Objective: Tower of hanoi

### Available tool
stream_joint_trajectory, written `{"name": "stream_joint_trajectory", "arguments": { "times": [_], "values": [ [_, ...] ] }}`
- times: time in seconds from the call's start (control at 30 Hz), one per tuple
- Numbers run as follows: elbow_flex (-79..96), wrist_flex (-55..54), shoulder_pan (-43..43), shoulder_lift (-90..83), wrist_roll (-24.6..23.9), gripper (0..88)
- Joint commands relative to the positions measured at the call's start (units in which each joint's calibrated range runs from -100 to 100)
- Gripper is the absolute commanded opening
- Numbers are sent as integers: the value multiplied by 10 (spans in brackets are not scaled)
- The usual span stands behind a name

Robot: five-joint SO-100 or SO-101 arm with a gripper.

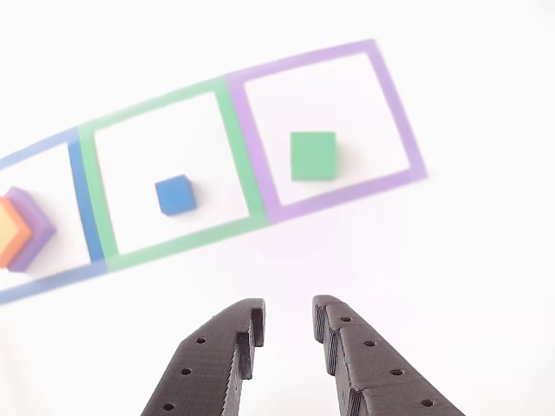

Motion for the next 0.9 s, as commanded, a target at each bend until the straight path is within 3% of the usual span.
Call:
{"name": "stream_joint_trajectory", "arguments": {
  "times": [0.0,0.13,0.4,0.63,0.87],
  "values": [
    [-54,40,26,-22,6,21],
    [-41,42,53,-31,6,35],
    [111,-54,126,-70,6,169],
    [327,-271,158,-95,6,296],
    [577,-603,178,-85,6,337]
  ]
}}
